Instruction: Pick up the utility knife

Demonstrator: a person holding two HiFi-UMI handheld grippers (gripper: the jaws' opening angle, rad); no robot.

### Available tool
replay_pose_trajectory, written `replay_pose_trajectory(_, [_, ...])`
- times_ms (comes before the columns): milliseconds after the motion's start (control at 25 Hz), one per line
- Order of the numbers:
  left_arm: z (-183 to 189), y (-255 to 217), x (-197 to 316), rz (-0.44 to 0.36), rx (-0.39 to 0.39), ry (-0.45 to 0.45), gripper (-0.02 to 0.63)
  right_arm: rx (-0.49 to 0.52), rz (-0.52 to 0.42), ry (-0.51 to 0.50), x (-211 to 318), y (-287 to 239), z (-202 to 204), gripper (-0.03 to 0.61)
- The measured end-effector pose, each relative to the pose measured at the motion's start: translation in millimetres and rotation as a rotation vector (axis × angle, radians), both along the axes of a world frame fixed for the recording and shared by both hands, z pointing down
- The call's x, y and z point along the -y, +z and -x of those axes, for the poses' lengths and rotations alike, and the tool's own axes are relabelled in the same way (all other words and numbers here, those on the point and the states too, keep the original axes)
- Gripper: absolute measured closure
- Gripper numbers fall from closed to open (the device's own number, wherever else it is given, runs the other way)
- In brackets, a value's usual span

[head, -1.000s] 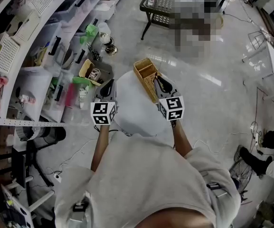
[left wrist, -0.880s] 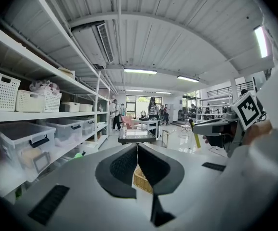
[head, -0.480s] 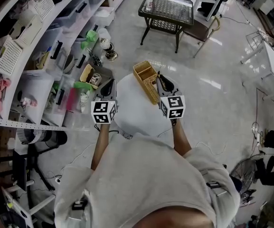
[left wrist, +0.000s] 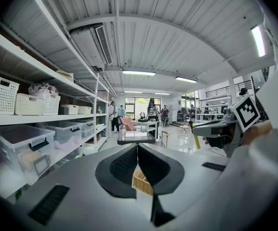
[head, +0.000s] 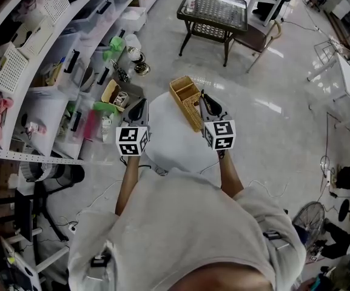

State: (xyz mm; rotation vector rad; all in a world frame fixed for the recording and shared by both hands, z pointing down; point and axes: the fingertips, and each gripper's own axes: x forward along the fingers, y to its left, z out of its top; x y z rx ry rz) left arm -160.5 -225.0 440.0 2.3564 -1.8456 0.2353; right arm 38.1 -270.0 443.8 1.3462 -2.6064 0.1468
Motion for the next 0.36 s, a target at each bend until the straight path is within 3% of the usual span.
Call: replay_pose_trajectory(360, [2.5, -0.4, 2.2, 0.002, 0.005, -0.001, 0.592, -0.002, 0.015, -0.004, 2.1, 2.9, 4.3, 0.509])
